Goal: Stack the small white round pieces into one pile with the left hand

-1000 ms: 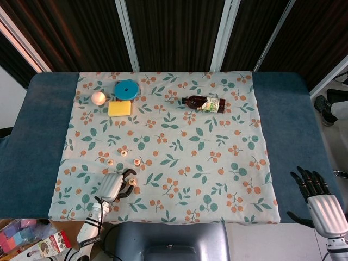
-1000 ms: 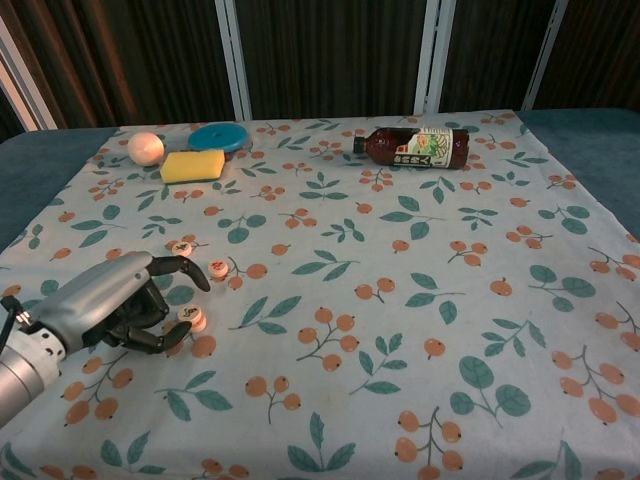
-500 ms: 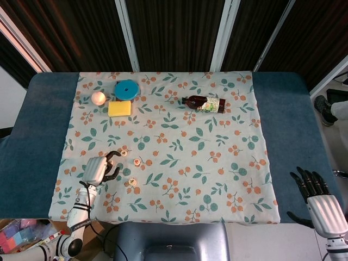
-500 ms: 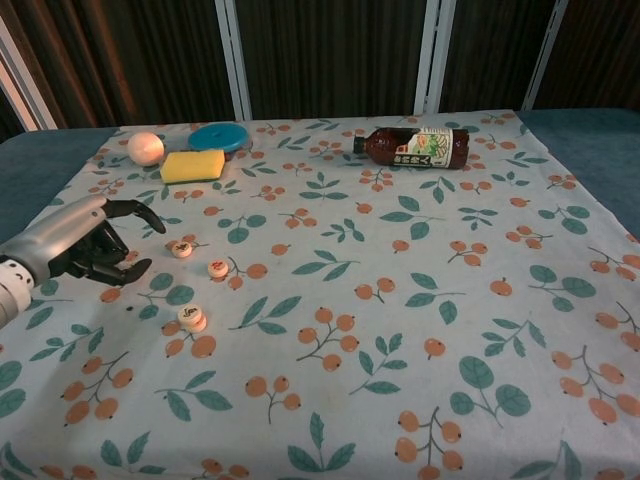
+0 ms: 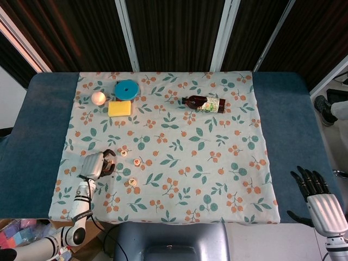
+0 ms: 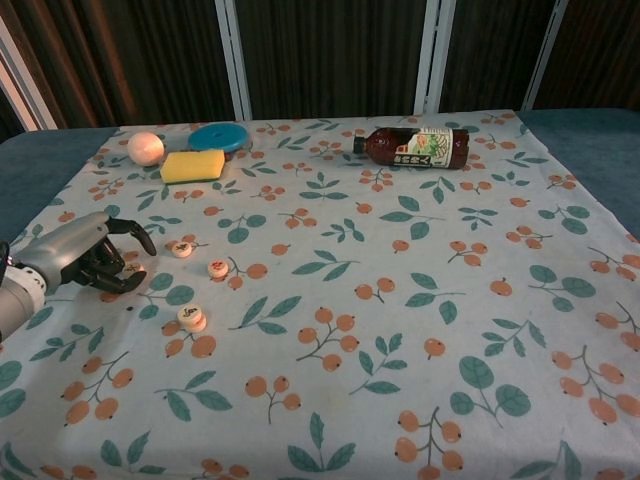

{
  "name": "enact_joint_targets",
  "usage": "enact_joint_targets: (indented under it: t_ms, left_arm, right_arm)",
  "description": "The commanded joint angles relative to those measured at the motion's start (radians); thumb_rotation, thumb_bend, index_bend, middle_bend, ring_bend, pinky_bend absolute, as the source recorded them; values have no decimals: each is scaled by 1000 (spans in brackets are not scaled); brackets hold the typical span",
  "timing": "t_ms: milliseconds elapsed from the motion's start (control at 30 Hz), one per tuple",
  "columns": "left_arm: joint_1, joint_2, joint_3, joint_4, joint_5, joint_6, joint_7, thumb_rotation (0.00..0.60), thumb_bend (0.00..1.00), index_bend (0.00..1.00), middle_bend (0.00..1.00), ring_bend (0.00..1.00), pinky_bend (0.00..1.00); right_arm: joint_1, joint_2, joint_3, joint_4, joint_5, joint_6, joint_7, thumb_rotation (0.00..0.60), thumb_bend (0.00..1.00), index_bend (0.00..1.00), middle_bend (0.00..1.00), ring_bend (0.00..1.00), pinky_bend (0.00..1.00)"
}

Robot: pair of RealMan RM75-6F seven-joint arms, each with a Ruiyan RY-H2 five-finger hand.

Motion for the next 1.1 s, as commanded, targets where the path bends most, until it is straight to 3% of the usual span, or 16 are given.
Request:
enact_joint_targets:
  t_ms: [33,600,1100]
  left_arm:
    - [1,3,2,-1,2,4,0,600,413,413,1000,1000,1000]
    - [9,7,19,14,-9,-8,0,600,413,429,1000,1000,1000]
    - [11,10,19,23,-2,0,-21,600,412,501,1000,1000,1000]
  right_arm:
    - [1,-1,-1,0,0,-2,-2,600,70,0,0,0,0]
    - [2,-1,-1,-4,2,-6,-7,600,69,0,0,0,0]
    - [4,-4,-1,-5,2,-10,-14,600,70,0,0,0,0]
